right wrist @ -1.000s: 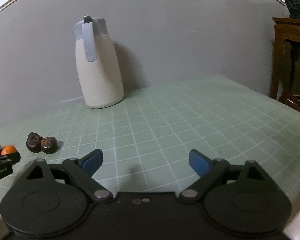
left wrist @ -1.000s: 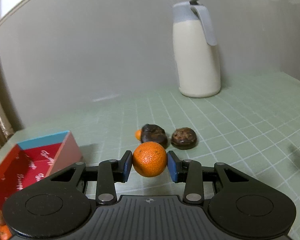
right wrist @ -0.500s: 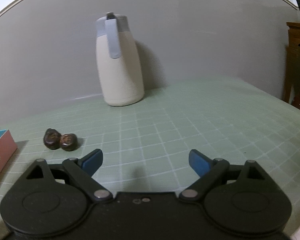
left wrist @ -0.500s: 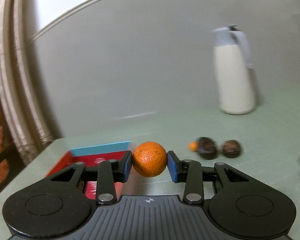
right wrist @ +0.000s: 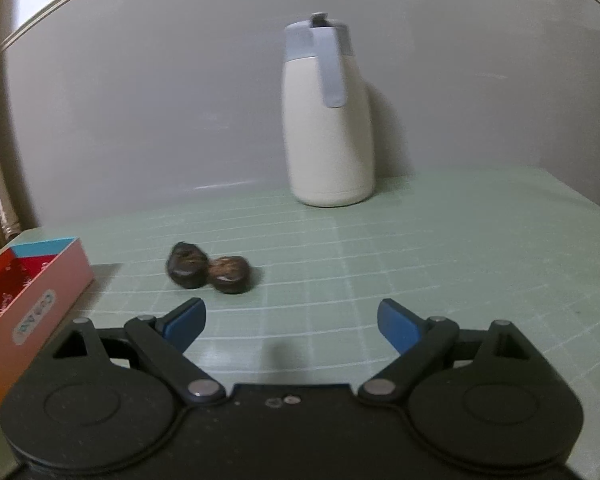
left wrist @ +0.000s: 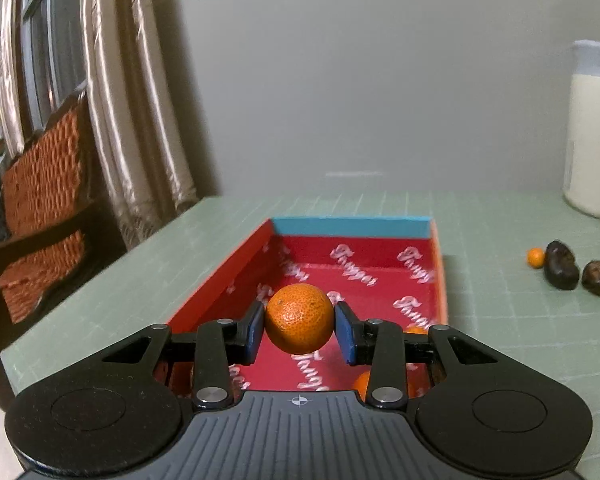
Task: Organize fruits
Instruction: 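Carry the tangerine into the red box and open the left tool, then reach the right tool to the dark brown fruit and grasp it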
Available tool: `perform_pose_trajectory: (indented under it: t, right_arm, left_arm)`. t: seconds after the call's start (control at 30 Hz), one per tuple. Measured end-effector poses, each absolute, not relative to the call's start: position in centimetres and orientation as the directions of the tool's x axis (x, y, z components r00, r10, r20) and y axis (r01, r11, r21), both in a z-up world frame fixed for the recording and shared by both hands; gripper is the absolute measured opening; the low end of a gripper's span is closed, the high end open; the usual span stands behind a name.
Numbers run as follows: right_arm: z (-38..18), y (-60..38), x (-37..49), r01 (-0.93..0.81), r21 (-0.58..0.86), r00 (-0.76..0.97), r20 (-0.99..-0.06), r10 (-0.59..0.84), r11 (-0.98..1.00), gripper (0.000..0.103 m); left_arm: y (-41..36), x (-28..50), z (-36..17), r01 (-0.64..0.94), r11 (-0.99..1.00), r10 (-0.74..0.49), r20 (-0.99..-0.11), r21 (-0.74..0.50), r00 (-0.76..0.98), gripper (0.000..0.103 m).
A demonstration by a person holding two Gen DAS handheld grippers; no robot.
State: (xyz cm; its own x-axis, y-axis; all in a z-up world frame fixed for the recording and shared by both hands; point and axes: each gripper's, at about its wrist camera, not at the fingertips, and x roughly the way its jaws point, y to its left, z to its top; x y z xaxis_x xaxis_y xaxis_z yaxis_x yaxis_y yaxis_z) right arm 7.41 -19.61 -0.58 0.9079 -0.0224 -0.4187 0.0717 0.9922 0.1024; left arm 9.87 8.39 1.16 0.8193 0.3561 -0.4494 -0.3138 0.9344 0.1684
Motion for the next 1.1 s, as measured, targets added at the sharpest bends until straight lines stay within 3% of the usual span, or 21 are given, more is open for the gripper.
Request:
perform_pose_trajectory:
  t: [0.47, 0.5, 0.57, 0.63, 0.9, 1.1]
  right_arm:
    - [-0.7, -15.7, 8.9, -0.017, 0.108, 0.904, -0.424, 0.061, 0.994, 0.093]
    - [-0.7, -15.5, 9.0, -0.020, 0.107, 0.903, -0.424, 0.064, 0.994, 0.093]
    - [-0.8, -15.2, 9.2, -0.025, 0.108, 0.902, -0.425, 0.069, 0.994, 0.093]
    - [-0.8, -15.1, 9.4, -0.028, 0.107, 0.902, -0.426, 0.072, 0.994, 0.093]
    - [-1.0, -14.4, 10.2, -0.033, 0.106, 0.896, -0.437, 0.076, 0.994, 0.093]
    - [-1.1, -14.6, 11.1, -0.006, 0.101, 0.892, -0.449, 0.051, 0.995, 0.093]
  left_arm:
    - [10.7, 9.7, 0.0, -0.340, 0.932, 0.354, -0.518, 0.127, 0.778, 0.040]
    - [10.9, 9.8, 0.0, -0.341, 0.932, 0.352, -0.522, 0.121, 0.777, 0.043]
    - [11.1, 9.5, 0.2, -0.351, 0.931, 0.351, -0.518, 0.103, 0.780, 0.067]
    - [11.2, 8.9, 0.6, -0.366, 0.925, 0.365, -0.488, 0.096, 0.793, 0.076]
    - [11.4, 7.2, 1.3, -0.363, 0.927, 0.365, -0.453, 0.094, 0.814, 0.078]
    - [11.6, 6.2, 1.5, -0.377, 0.923, 0.372, -0.436, 0.079, 0.819, 0.088]
